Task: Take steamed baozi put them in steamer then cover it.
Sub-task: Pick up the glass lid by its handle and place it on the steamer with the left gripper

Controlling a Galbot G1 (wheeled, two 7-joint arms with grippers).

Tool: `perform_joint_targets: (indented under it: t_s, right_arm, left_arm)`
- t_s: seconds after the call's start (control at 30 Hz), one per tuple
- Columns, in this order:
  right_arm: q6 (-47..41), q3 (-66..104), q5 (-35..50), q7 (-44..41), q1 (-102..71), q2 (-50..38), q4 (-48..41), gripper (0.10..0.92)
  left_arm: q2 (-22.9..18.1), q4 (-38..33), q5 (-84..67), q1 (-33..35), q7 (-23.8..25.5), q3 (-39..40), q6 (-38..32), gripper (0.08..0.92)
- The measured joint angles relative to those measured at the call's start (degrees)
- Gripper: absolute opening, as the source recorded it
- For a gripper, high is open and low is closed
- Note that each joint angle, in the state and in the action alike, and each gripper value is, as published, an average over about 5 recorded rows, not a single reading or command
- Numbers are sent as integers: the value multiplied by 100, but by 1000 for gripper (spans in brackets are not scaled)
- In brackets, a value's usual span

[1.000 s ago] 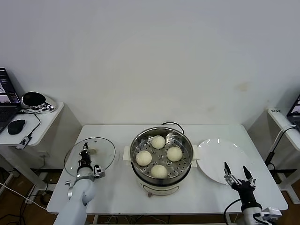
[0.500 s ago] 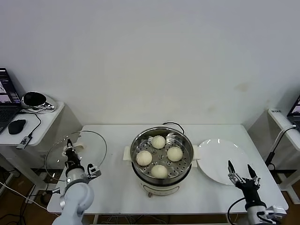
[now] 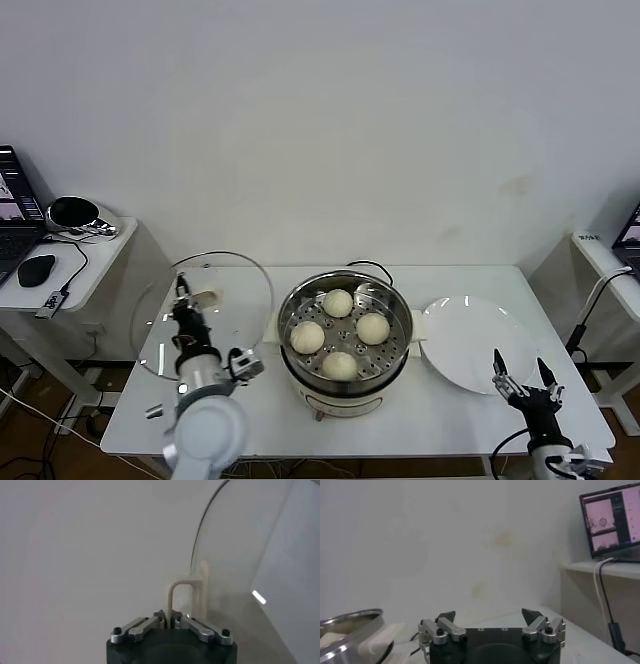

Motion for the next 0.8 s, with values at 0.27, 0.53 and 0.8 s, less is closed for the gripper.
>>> perform_joint_targets:
  t_s: [0.27,0.53,0.8]
  right_arm:
    - [-2,121,-115,2,66,20,-156,823]
    - [16,171,-221,3,105,83,-272,823]
    - [18,149,-341,4,116,156,-327,823]
  left_arm:
    - [-430,304,418,-251,187,774,66,136]
    - [-627,786,492,-686,279,1561,166,136]
    - [-747,1241,273,-1106,217,2291,213,136]
